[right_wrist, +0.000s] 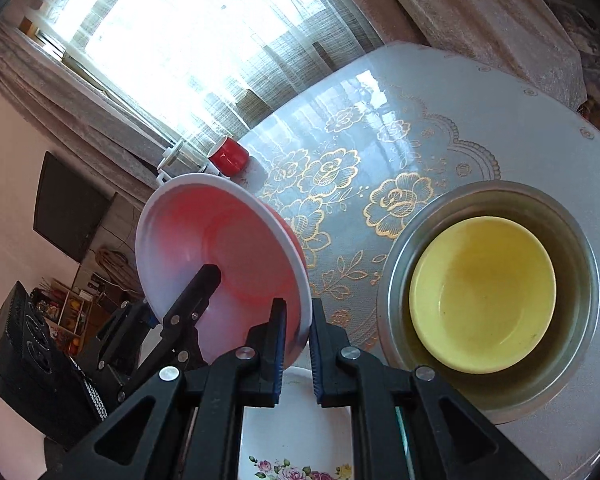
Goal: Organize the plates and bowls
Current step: 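Lift the red-and-white bowl and carry it over the steel bowl, then lower the red-and-white bowl into the yellow bowl and open both grippers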
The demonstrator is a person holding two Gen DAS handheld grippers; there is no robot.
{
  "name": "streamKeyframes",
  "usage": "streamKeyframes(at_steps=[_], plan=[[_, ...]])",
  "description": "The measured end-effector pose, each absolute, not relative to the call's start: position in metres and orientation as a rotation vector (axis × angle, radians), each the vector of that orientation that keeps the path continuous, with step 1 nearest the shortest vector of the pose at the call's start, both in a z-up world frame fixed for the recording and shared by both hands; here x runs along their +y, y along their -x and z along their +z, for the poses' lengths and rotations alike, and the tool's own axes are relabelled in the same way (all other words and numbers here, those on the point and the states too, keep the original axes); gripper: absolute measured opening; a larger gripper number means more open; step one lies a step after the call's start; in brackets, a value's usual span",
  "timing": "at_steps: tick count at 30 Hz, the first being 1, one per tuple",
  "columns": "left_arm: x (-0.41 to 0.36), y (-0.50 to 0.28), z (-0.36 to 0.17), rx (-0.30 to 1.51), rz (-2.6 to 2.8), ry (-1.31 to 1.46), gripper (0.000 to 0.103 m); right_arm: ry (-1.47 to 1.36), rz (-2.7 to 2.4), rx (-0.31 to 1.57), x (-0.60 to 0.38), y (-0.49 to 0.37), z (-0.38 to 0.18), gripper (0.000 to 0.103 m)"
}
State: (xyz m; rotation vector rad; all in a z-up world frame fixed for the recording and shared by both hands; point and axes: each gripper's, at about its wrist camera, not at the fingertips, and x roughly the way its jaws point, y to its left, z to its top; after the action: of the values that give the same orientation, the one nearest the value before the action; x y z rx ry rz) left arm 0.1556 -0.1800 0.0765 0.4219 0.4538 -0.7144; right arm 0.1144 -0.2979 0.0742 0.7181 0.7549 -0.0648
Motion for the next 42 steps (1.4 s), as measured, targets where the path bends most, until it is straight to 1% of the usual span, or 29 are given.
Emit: streamKeyframes(at_steps=[2, 8, 14, 20, 26, 34, 42], plan=[[-0.194, -0.152, 0.075, 0.51, -0.744, -0.407, 0.017, -0.709, -0.098, 0.736, -0.308, -0.103, 0.078, 0.012], [-0.232, -0.14, 0.066, 0.707, -0.808, -0.342, 0.019, -0.7, -0.176, 0.714, -0.336, -0.077, 0.081, 0.012], [-0.269, -0.137, 0.042, 0.932, -0.851, -0.256, 0.022, -0.696, -0.251, 0.715, -0.362, -0.058, 0.074, 0.013], [-0.303, -0.121, 0.028, 0.975, -0.843, -0.294, 0.022, -0.719, -0.309, 0.726, -0.386, -0.048, 0.056, 0.013], [-0.318, -0.115, 0.019, 0.996, -0.82, -0.315, 0.023, -0.764, -0.322, 0.737, -0.399, -0.038, 0.041, 0.013], [-0.32, -0.124, 0.011, 1.003, -0.782, -0.33, 0.022, -0.772, -0.32, 0.755, -0.4, -0.045, 0.027, 0.013], [-0.3, -0.137, 0.021, 1.012, -0.789, -0.223, 0.024, -0.766, -0.351, 0.761, -0.404, -0.047, 0.021, 0.013]])
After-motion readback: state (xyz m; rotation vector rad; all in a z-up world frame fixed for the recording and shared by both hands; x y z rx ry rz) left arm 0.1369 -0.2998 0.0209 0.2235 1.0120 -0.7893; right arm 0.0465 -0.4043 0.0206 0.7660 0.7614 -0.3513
